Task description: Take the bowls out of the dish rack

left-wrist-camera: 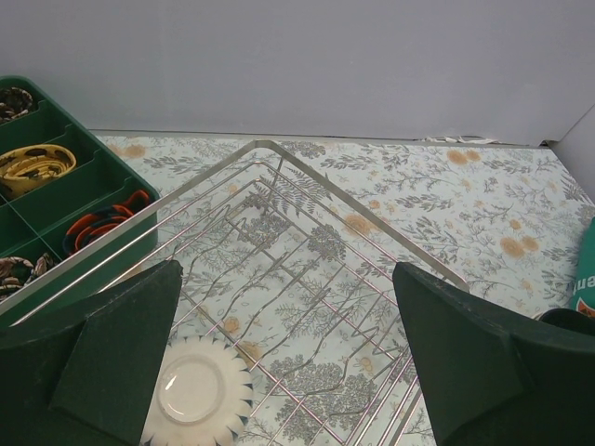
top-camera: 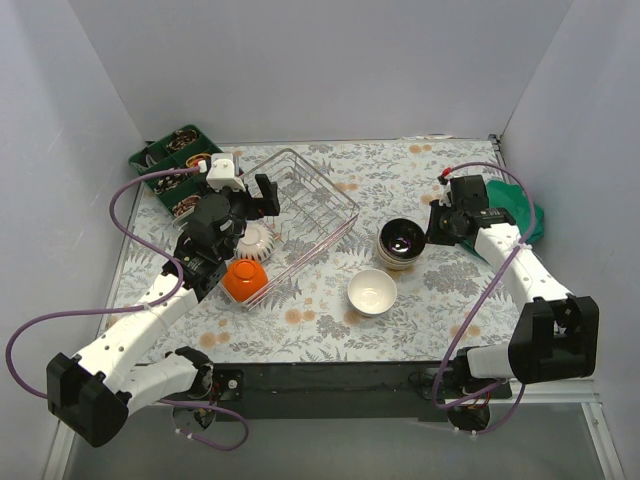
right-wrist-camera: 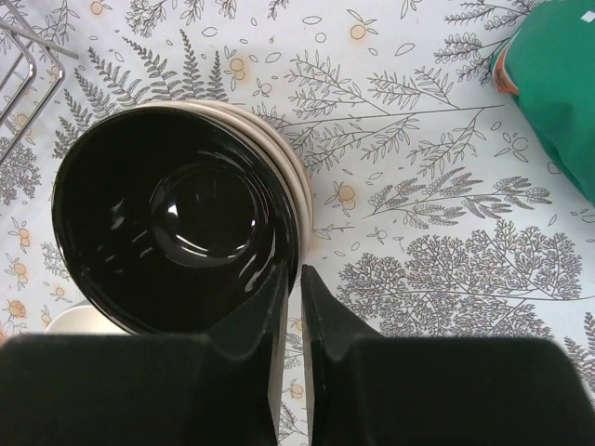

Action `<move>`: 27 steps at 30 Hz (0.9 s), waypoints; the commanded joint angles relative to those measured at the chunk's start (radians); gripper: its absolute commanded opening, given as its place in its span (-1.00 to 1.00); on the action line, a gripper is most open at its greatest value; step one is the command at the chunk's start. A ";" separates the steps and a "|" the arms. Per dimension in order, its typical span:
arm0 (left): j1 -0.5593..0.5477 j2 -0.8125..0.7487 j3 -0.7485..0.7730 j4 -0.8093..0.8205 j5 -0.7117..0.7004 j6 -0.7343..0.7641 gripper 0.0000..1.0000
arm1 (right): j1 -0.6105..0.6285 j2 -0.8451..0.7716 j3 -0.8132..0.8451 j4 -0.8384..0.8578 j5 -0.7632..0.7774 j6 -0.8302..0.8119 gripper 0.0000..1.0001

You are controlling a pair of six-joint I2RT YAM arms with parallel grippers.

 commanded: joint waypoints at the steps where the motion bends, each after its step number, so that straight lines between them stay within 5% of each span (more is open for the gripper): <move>1: 0.000 -0.003 0.003 0.002 0.002 0.004 0.96 | 0.004 0.011 -0.019 0.055 -0.009 0.005 -0.69; 10: -0.002 0.008 0.004 0.000 0.002 0.012 0.96 | 0.004 -0.034 -0.022 0.066 -0.026 0.015 -0.71; 21: 0.000 0.094 0.044 -0.061 -0.035 0.023 0.96 | 0.007 -0.230 -0.068 0.103 -0.083 0.025 -0.29; 27: 0.000 0.196 0.091 -0.293 -0.106 -0.002 0.96 | 0.024 -0.336 -0.168 0.181 -0.118 0.028 -0.11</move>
